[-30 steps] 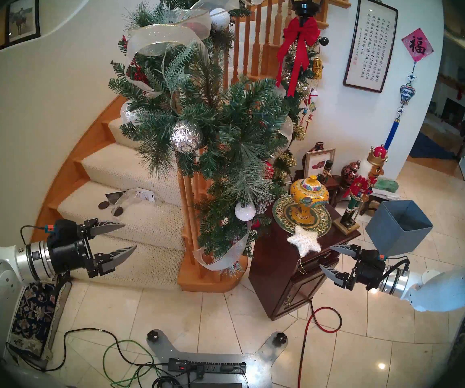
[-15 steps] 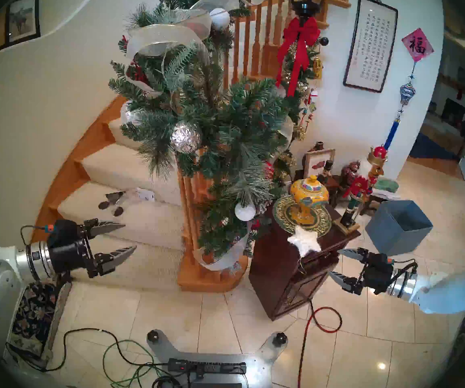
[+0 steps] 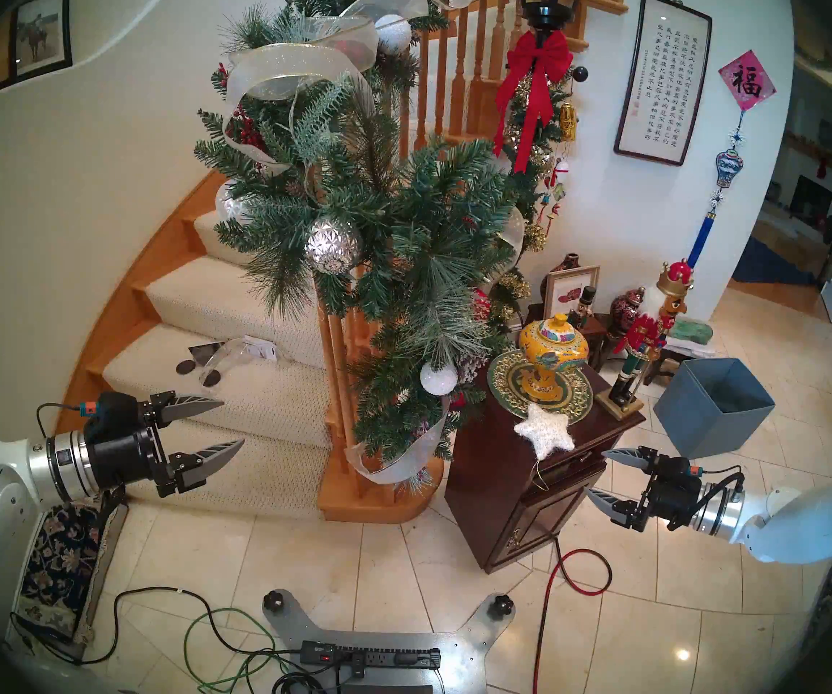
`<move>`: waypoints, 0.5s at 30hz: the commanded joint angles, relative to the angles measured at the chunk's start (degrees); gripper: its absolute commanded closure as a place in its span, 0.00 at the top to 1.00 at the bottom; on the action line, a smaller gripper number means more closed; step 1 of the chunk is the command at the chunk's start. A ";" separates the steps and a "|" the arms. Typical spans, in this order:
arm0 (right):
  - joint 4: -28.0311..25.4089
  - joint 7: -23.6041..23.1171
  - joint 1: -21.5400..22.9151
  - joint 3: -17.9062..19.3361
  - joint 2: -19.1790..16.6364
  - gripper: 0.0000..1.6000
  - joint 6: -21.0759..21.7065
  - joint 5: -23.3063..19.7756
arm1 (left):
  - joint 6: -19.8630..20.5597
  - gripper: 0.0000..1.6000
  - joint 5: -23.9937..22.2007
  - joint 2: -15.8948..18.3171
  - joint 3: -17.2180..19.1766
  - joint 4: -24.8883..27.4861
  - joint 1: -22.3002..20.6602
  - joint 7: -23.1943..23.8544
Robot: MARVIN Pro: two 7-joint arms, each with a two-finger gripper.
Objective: Hang the ornament onto the Christmas-tree-style decoration
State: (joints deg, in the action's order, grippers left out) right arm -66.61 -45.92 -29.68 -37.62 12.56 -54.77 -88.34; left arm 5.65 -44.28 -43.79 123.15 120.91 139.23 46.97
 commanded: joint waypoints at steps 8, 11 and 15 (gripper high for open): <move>1.70 -1.88 -0.52 0.18 1.54 1.00 2.48 -2.18 | 0.00 1.00 -0.01 -0.01 0.07 0.02 -0.02 -0.01; 2.09 -3.08 -0.94 0.40 1.90 1.00 2.18 -3.62 | 0.00 1.00 -0.01 -0.01 0.07 0.02 -0.02 -0.01; 2.35 -3.67 -0.98 0.54 2.28 1.00 2.35 -4.05 | 0.00 1.00 -0.01 -0.01 0.07 0.02 -0.02 -0.01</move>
State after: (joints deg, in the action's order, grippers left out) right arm -64.51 -48.30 -30.43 -37.51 14.41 -52.23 -91.04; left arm 5.65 -44.28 -43.79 123.15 120.91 139.23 46.97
